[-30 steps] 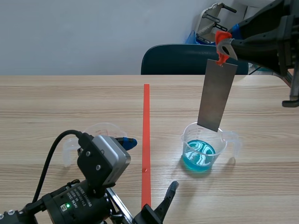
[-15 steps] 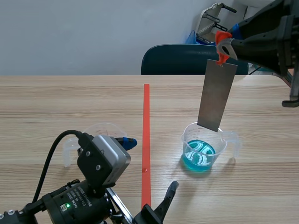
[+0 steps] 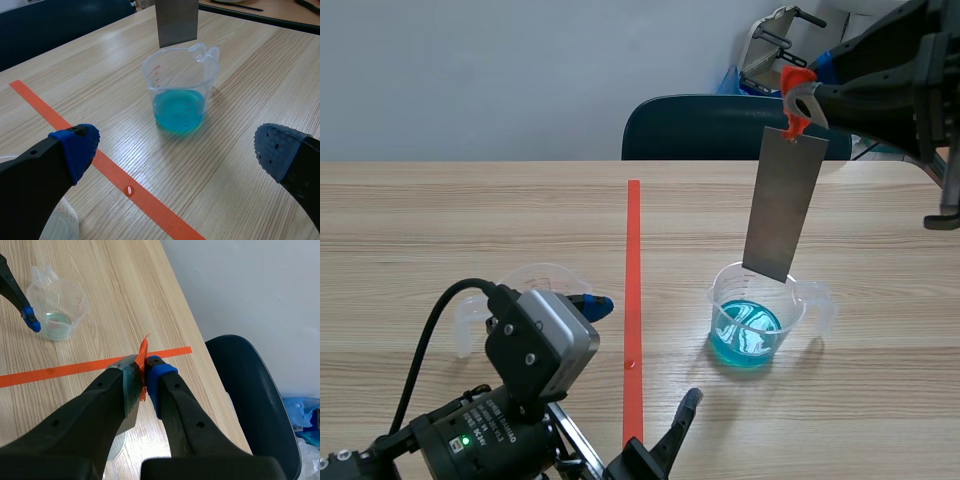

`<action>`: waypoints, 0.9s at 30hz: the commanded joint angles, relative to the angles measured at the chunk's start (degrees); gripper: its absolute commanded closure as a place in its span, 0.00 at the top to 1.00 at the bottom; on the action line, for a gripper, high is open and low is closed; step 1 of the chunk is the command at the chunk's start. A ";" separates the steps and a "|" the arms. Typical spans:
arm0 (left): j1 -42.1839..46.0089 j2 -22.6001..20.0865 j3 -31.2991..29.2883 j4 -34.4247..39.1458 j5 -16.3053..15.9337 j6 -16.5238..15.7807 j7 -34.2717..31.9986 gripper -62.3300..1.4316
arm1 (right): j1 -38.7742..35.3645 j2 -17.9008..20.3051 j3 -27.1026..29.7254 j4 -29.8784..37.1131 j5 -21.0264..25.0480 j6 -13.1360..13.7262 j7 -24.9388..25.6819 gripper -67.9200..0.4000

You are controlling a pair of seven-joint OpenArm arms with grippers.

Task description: Do the redox reaction experiment

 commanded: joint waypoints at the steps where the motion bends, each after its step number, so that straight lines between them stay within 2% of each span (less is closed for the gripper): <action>1: -0.02 0.74 -0.11 1.01 0.07 0.09 -0.92 1.00 | 0.96 0.02 0.42 0.57 0.44 -0.44 0.66 0.02; 21: -0.02 0.74 -0.11 1.01 0.07 0.09 -0.92 1.00 | 0.94 -0.11 0.39 0.42 0.42 -0.44 0.74 0.02; 27: -0.02 0.74 -0.11 1.01 0.07 0.09 -0.92 1.00 | 0.94 -3.89 0.28 -1.25 -3.65 0.15 1.29 0.02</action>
